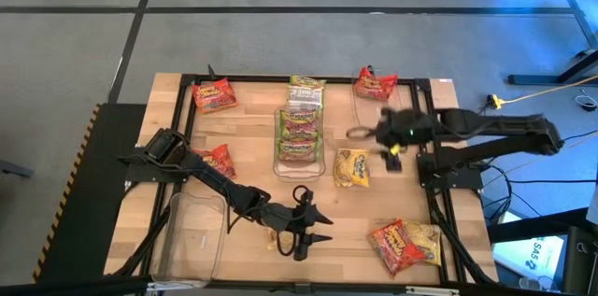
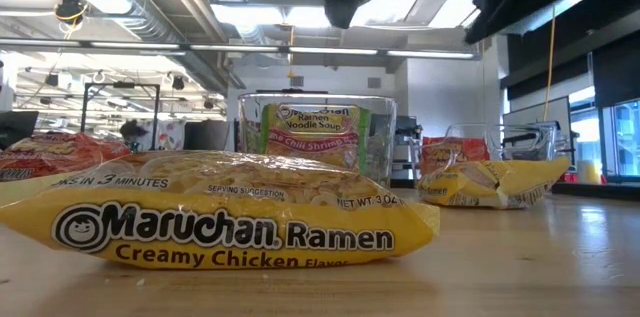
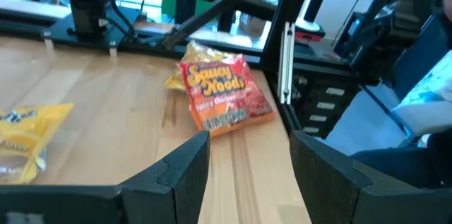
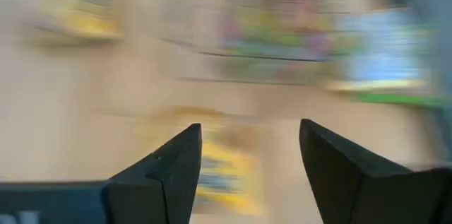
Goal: Sort Maruchan noodles
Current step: Put the bottom orange noodle pack into the top right transparent bin
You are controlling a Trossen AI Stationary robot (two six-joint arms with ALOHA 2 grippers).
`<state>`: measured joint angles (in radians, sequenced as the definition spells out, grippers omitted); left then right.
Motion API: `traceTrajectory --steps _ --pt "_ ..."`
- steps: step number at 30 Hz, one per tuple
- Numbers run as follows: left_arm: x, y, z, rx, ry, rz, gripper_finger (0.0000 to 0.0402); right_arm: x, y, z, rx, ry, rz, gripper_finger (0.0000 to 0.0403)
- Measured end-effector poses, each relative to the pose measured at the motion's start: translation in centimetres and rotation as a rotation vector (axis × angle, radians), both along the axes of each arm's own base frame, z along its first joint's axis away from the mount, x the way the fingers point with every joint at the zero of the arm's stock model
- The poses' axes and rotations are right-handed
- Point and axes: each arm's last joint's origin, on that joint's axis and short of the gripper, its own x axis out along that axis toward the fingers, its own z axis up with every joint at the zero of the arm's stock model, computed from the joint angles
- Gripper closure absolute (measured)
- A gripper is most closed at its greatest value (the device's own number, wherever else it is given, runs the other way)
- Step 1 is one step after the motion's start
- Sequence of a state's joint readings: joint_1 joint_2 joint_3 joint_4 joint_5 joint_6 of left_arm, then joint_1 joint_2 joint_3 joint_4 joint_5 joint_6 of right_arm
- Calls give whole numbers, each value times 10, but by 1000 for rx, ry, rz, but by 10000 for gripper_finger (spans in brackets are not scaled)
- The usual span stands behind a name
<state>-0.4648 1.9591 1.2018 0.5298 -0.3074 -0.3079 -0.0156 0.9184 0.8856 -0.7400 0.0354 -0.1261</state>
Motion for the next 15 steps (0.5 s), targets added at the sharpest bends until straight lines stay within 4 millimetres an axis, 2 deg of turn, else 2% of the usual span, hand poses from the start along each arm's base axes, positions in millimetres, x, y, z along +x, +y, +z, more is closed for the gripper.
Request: traceTrajectory --steps 3,7,11,15 --pt "0 0 1 -1 -9 3 211 1 29 -5 208 32 109 191" --pt "1 3 1 -15 -12 36 211 -2 70 -11 349 66 223 191" --pt "4 4 3 -36 -42 62 211 -9 110 -20 391 121 261 192" --pt "8 -3 -2 -38 -39 52 211 -17 146 -34 412 213 286 205"
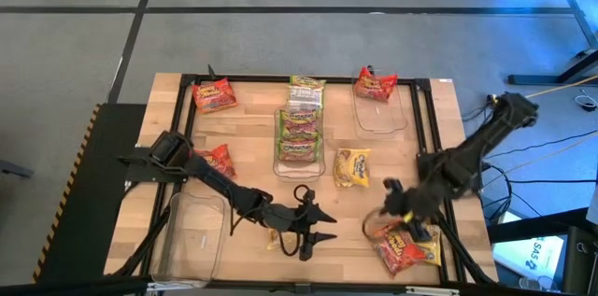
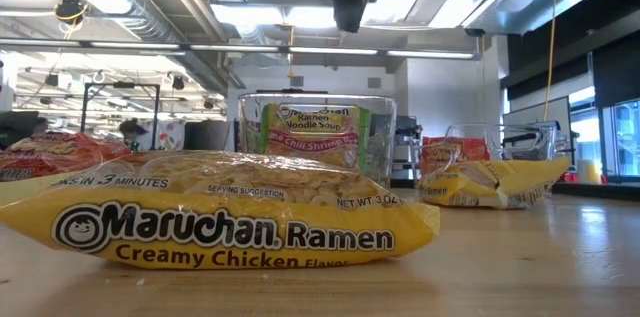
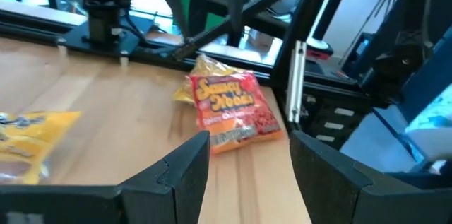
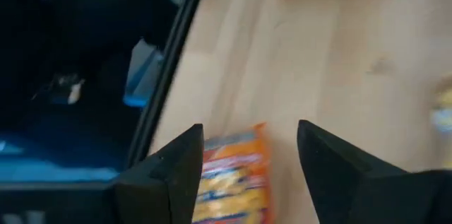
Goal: Sort Maruchan noodles
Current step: Put the bottom orange noodle pack into the top right transparent bin
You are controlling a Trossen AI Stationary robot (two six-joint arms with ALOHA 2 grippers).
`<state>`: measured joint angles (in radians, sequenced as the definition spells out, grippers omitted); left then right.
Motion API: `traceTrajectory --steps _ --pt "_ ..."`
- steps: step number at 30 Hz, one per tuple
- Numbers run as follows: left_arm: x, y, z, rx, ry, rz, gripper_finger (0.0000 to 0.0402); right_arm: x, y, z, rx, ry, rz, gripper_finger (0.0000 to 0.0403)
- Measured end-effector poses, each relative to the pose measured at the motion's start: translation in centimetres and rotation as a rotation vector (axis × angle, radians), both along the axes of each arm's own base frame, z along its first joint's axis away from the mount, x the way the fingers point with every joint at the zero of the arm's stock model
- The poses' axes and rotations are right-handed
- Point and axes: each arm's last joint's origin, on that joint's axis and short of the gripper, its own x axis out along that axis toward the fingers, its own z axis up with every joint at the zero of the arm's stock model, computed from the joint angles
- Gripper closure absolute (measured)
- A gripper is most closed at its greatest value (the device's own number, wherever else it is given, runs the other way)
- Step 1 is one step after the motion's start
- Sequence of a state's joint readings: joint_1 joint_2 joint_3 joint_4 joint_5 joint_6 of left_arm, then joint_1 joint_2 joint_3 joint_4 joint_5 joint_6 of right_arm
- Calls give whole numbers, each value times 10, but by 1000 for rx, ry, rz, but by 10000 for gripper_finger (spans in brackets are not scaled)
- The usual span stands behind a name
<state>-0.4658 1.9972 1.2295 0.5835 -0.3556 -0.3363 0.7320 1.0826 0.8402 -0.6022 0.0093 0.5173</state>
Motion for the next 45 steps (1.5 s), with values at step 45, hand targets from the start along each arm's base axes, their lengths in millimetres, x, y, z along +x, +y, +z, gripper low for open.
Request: traceTrajectory --steps 45 --pt "9 1 -4 -14 22 16 211 33 24 -80 -319 93 -277 195"
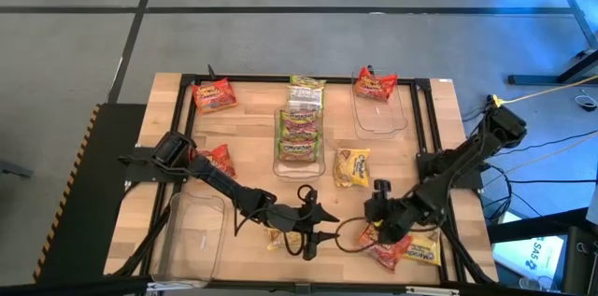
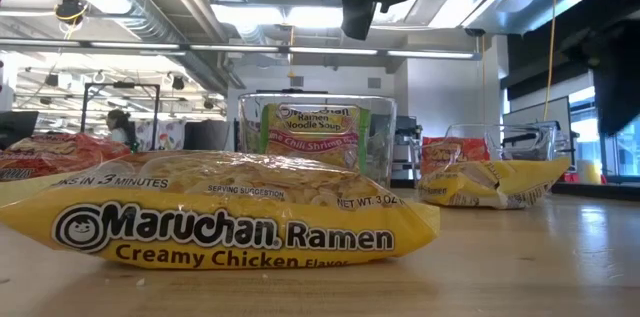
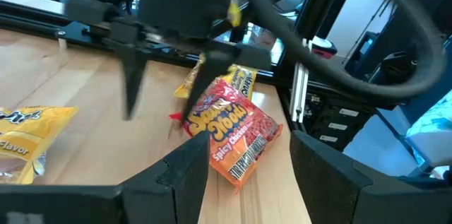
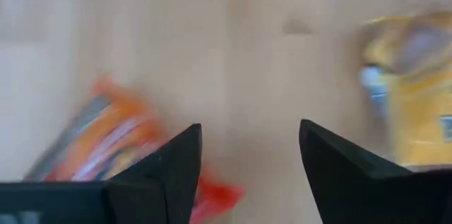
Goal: Sort Maruchan noodles
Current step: Put the bottom orange noodle pack into the top right transparent bin
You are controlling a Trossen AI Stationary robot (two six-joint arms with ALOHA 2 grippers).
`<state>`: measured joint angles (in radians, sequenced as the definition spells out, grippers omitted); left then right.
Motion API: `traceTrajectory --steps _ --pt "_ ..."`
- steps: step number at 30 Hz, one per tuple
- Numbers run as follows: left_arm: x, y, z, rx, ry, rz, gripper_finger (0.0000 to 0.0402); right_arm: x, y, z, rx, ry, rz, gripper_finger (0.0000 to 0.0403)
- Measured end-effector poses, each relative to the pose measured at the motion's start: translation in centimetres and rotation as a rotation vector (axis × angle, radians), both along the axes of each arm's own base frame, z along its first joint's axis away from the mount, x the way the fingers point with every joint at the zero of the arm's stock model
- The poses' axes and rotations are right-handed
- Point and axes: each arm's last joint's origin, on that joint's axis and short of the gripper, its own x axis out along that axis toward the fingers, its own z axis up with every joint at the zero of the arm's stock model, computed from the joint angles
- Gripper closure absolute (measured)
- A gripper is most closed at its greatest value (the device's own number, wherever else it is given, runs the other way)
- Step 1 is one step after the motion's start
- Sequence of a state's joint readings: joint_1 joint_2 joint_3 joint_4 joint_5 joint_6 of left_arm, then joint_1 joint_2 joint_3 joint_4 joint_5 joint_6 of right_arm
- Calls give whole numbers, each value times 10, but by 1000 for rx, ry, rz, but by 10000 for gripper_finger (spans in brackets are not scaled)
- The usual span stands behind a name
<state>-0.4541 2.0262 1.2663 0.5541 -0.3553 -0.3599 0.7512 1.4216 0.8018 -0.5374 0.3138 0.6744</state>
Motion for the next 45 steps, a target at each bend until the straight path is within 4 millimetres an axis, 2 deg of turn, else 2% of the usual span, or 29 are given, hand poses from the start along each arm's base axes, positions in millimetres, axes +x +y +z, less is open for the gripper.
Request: traceTrajectory --steps 4,6,8,12,17,23,29,32,34,37,39,42,45 --pt "0 0 0 0 0 0 211 -9 17 25 177 84 185 210" --pt "0 1 0 0 0 0 211 -21 29 27 224 121 273 219" --pt "0 1 0 0 0 1 211 -34 39 24 207 104 329 226" --pt "0 1 0 1 0 -3 211 -51 50 3 144 35 371 241" --pt "0 0 0 2 0 -4 211 -52 52 -17 17 -12 372 258" --pt "1 3 0 8 0 3 211 -25 38 -30 -202 -129 230 273" --pt "2 5 0 12 2 5 211 10 12 -44 -248 -111 29 274" --pt "2 5 -1 17 12 5 211 23 0 -44 -252 -110 -18 274" --pt "1 5 -1 14 20 6 211 26 -3 -34 -234 -101 -6 274" --pt "1 5 -2 13 23 6 211 26 -1 3 -168 -134 28 274" --pt "1 5 -2 15 27 7 211 16 -8 24 -116 -120 26 274" --pt "1 5 -6 5 46 15 211 -5 -24 42 -27 -116 -18 274" --pt "4 5 -20 -20 77 52 211 -26 -41 42 65 -123 -64 274"
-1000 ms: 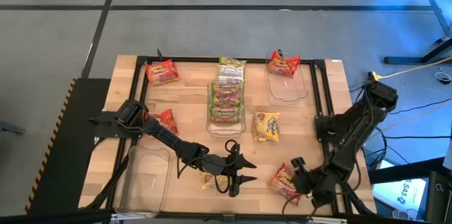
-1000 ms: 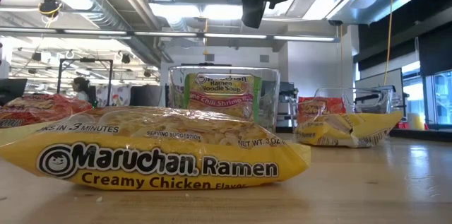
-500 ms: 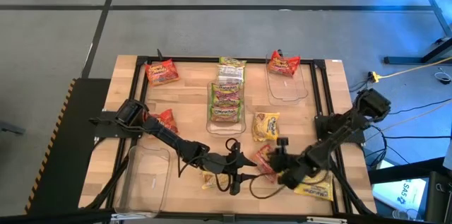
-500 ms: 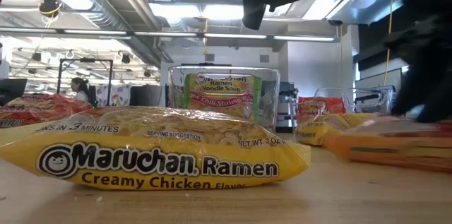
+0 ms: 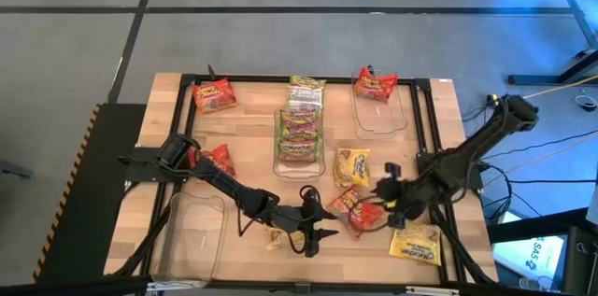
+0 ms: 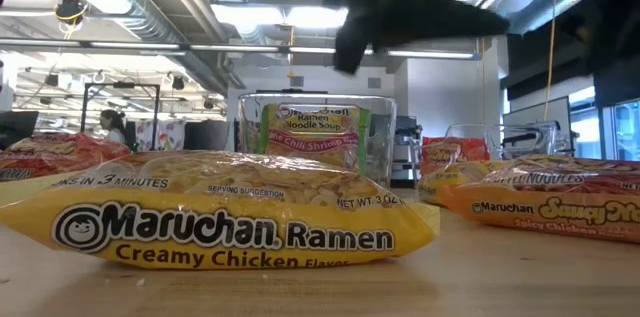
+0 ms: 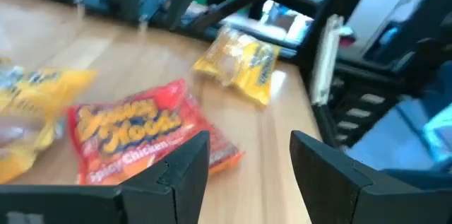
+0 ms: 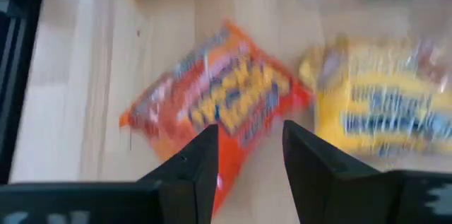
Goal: Sort Maruchan noodles
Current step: Put the bottom orange noodle pack into the top right transparent bin
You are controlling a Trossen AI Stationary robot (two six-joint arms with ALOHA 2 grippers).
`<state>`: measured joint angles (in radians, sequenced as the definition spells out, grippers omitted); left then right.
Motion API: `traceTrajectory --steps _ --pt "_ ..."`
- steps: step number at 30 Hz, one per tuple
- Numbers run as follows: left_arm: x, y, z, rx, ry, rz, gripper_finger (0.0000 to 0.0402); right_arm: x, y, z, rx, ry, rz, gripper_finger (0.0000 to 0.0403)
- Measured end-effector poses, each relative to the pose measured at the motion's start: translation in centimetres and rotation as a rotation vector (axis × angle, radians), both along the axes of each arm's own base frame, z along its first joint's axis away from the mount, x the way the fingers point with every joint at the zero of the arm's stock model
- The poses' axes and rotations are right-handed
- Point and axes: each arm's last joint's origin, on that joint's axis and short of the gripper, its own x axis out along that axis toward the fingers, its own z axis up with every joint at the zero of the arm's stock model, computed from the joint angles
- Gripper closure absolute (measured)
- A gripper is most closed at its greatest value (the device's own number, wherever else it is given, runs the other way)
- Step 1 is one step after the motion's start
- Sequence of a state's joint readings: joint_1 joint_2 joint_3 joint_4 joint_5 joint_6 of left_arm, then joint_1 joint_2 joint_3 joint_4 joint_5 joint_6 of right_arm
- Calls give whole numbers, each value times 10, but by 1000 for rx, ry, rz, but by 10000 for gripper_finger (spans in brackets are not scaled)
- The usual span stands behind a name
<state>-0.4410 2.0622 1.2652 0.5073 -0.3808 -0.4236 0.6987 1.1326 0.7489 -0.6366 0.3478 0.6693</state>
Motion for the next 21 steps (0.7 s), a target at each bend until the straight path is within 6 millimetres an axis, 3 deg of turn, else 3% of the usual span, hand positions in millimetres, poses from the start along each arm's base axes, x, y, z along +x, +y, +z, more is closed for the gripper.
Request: traceTrajectory --steps 5,11,16,21 --pt "13 3 -21 -11 20 23 211 -24 -24 -21 207 -59 -104 261" --pt "31 3 -36 8 56 24 211 -27 -40 -65 455 -103 -96 173" --pt "43 6 -55 7 109 46 211 -29 -57 -90 518 -93 -175 109" --pt "45 8 -68 -20 142 55 211 -29 -67 -98 545 -81 -246 90"
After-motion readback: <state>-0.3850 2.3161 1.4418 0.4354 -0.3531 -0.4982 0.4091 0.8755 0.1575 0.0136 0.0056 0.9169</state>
